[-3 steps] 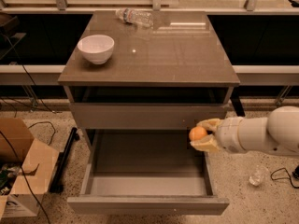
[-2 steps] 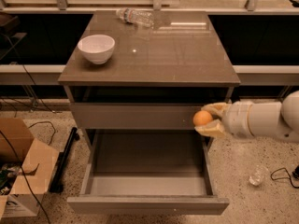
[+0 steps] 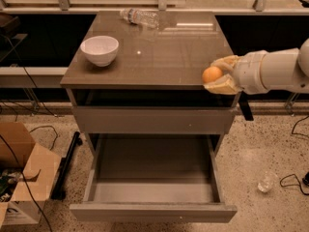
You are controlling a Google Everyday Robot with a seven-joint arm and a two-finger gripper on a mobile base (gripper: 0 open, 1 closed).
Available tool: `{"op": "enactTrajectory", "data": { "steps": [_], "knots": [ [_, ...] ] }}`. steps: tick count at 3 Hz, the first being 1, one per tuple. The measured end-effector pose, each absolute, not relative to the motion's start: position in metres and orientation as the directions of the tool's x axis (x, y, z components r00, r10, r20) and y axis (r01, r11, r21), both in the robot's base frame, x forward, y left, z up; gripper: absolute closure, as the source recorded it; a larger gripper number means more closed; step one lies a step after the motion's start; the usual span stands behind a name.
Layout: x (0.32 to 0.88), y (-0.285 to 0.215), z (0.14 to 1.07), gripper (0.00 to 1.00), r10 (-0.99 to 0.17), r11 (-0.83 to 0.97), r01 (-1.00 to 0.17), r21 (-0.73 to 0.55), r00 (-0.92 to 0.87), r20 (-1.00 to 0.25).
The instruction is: Pick orange from middle drawer and place on counter
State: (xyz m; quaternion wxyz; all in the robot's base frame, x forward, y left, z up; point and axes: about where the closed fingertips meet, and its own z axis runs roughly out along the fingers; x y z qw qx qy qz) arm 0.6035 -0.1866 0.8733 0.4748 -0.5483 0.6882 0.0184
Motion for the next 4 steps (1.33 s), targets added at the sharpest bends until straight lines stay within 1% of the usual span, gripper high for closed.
{"op": "enactTrajectory", "data": {
  "steps": [1,2,3,4],
  "knots": [
    [0.653,-0.179,0.893,1.0,-0.73,0.405,-0.775,-0.486,0.046,-0.682],
    [0.706,-0.164,0.898,1.0,-0.708,0.424,-0.79,-0.442,0.016,-0.706],
    [0.751,-0.145,0.888,0.92,-0.687,0.436,-0.812,-0.388,-0.022,-0.727],
    [0.78,-0.131,0.88,0.74,-0.671,0.437,-0.833,-0.339,-0.052,-0.739]
  ]
}}
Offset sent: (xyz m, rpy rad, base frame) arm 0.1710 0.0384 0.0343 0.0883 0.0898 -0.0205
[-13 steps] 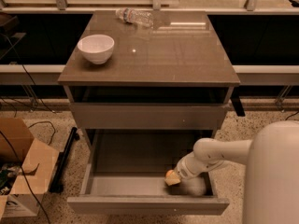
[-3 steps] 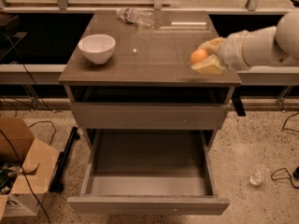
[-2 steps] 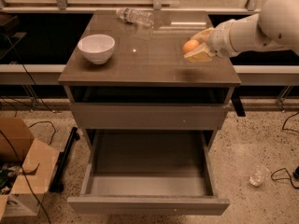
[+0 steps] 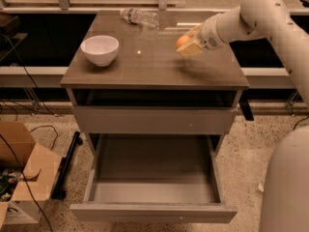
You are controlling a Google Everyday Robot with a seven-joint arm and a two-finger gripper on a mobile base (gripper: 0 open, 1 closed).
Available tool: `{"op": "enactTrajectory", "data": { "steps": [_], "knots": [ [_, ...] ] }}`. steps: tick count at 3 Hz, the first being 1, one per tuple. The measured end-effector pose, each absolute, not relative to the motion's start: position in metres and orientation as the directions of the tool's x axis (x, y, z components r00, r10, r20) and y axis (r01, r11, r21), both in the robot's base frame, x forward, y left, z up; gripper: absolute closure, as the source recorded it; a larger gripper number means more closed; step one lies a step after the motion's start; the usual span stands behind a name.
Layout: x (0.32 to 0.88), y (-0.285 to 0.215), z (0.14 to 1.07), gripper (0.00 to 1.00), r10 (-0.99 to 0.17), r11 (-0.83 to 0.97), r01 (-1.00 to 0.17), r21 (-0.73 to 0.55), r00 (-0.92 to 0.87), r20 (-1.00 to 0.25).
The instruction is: Pick orange from middle drawer and place on counter
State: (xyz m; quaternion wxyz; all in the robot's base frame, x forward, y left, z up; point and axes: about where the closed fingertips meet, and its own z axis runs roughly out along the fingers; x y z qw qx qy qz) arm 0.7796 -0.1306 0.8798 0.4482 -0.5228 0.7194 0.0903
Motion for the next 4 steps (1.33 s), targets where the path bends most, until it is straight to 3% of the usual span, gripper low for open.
{"op": "enactTrajectory", "data": {
  "steps": [3,4],
  "knots": [
    [0.7986,-0.1148,0.8536,0.04,-0.669,0.425,-0.857,-0.291,-0.08,-0.739],
    [0.7988,-0.1133,0.8523,0.0,-0.669,0.423,-0.859,-0.289,-0.08,-0.739]
  ]
}}
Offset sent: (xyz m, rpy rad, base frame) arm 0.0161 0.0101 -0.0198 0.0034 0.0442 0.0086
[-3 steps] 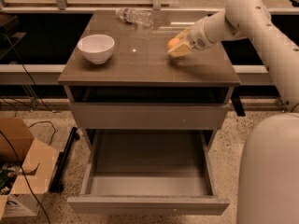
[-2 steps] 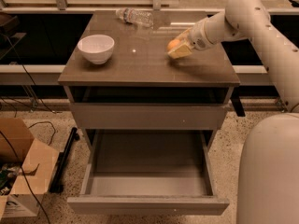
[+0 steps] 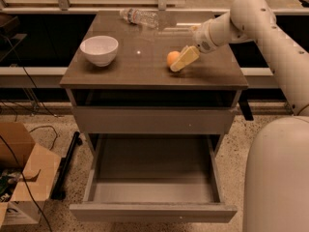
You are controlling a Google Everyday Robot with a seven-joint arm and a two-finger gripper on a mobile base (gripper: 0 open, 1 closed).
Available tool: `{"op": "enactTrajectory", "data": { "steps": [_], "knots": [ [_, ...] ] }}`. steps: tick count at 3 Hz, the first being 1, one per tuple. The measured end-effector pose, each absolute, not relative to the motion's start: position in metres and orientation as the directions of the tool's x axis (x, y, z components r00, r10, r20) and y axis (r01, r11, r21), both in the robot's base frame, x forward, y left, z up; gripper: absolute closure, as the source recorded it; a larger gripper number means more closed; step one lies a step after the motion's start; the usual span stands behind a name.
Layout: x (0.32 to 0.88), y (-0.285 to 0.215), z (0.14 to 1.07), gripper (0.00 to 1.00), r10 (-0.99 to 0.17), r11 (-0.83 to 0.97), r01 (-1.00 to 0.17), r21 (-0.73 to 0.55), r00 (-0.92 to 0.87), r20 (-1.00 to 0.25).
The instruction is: Pick orange from middle drawer and place on counter
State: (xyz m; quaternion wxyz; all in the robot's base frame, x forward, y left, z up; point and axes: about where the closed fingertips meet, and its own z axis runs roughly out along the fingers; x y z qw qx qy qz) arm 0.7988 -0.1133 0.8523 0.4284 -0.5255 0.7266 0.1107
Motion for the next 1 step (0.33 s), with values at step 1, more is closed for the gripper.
{"op": "enactTrajectory", "data": {
  "steps": [1],
  "knots": [
    [0.7988,-0.1133,0.8523,0.0,-0.669,0.423,-0.859,-0.289,-0.08,-0.739]
  ]
}}
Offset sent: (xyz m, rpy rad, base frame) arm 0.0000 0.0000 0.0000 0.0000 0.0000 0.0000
